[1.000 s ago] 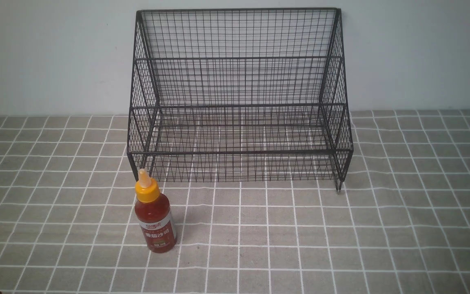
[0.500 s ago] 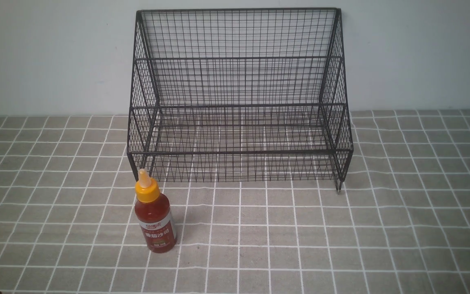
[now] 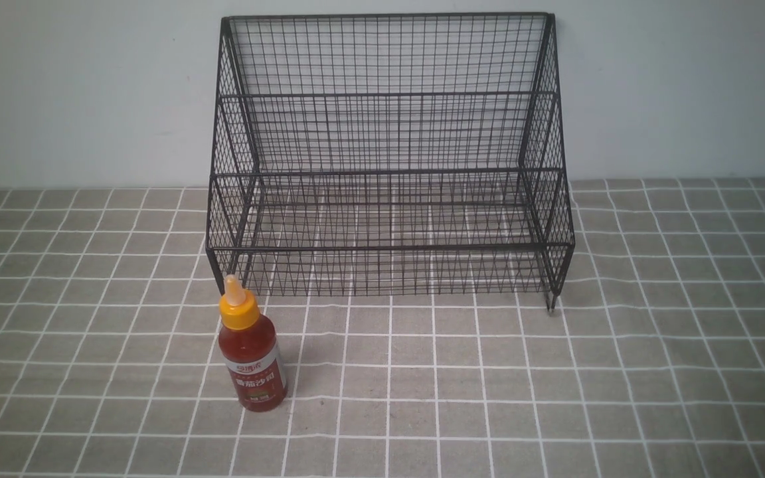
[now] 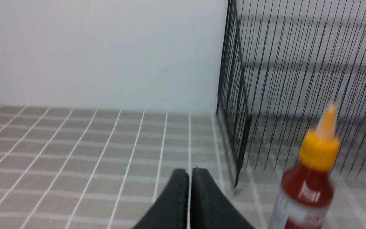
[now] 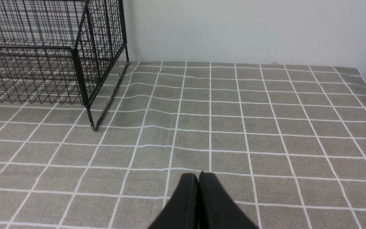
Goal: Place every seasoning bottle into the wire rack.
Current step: Use the left arm to grab the condiment bottle closest to it
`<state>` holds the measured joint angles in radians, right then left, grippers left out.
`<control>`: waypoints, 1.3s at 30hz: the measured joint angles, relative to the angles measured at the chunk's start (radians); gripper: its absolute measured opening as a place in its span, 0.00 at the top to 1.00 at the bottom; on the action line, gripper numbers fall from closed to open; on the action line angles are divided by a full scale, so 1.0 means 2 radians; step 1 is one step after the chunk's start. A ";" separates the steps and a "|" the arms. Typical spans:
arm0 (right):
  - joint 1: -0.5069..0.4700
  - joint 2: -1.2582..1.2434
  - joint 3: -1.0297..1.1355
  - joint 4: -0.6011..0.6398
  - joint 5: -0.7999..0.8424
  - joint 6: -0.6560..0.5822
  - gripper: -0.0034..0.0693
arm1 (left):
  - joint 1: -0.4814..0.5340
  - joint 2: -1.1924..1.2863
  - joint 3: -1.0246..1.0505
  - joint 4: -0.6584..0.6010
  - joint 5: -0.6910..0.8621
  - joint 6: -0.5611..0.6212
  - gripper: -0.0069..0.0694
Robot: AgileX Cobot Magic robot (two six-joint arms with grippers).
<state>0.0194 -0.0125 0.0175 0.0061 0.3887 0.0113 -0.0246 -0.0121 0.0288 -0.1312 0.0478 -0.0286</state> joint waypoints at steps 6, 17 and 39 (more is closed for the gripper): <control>0.000 0.000 0.000 0.000 0.000 0.000 0.97 | 0.000 0.000 0.000 -0.034 -0.137 -0.020 0.92; 0.000 0.000 0.000 0.000 0.000 0.000 0.97 | -0.004 0.190 -0.055 0.052 -0.063 -0.078 0.92; 0.000 0.000 0.000 0.000 0.000 0.000 0.97 | -0.187 0.581 -0.235 0.204 -0.176 -0.134 0.42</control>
<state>0.0194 -0.0125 0.0175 0.0061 0.3887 0.0113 -0.3982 1.1498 -0.4409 0.2765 -0.3036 -0.2961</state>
